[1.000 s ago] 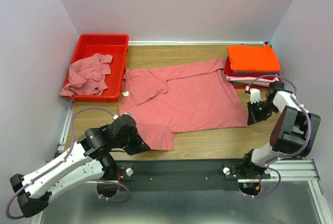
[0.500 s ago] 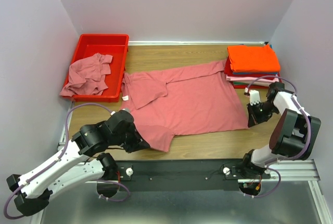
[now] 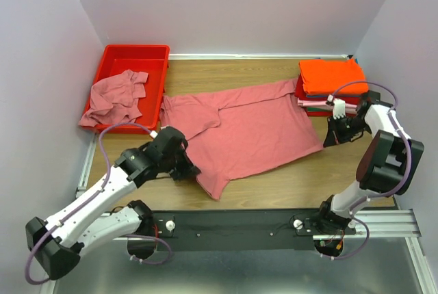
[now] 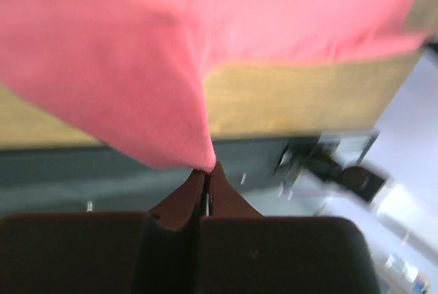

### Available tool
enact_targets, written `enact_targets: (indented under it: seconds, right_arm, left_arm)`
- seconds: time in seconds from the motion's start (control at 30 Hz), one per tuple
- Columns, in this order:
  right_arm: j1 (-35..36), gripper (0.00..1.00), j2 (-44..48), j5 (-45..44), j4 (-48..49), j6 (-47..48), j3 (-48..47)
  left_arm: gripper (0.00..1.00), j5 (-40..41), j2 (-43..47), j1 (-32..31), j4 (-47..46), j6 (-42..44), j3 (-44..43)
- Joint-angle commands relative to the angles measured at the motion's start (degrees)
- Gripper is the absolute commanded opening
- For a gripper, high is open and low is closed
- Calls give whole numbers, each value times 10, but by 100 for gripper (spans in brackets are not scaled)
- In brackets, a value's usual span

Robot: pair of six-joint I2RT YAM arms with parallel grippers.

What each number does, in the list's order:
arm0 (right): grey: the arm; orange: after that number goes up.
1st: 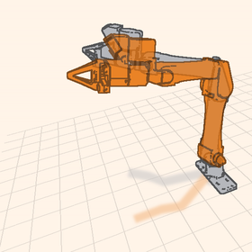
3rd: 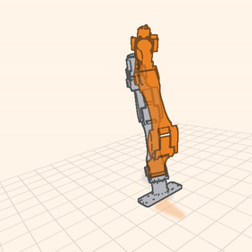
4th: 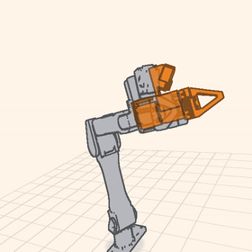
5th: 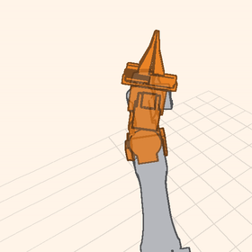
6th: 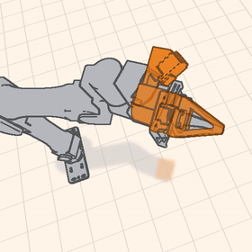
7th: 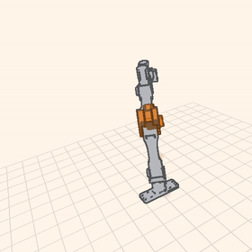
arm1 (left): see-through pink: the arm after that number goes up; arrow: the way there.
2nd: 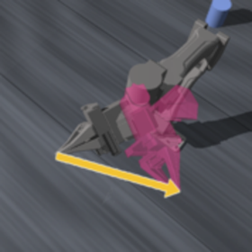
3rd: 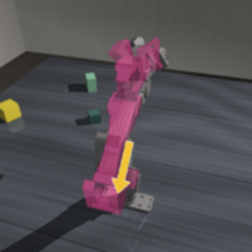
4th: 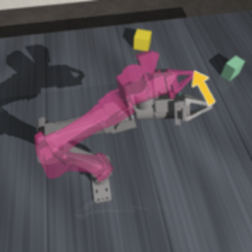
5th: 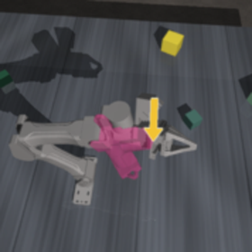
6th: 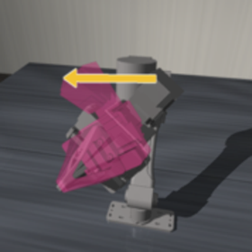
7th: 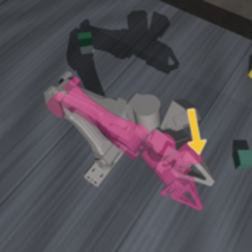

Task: Fold and stack the t-shirts
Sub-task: Fold the tshirt

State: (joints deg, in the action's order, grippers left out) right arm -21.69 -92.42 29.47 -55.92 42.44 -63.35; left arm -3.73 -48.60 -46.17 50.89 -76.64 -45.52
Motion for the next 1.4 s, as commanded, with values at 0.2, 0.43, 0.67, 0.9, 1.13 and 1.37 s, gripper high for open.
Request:
enact_targets:
  seconds: [0.2,0.43,0.67,0.9,1.13,1.37]
  right_arm:
    - [5,0,-86,82,-7,-25,-81]
    - [17,0,-155,109,0,-49,-146]
    - [30,1,-192,124,18,-81,-187]
    - [31,0,-197,129,47,-103,-187]
    - [33,0,-202,140,65,-123,-201]
    - [39,0,-209,145,75,-142,-227]
  left_arm:
    - [0,-11,-75,202,-95,179,-58]
    - [0,-33,-134,255,-151,211,-89]
    - [0,-41,-167,288,-196,228,-96]
    - [0,-61,-195,315,-222,248,-102]
    - [0,-66,-212,332,-225,265,-118]
    - [0,-69,-227,364,-232,279,-116]
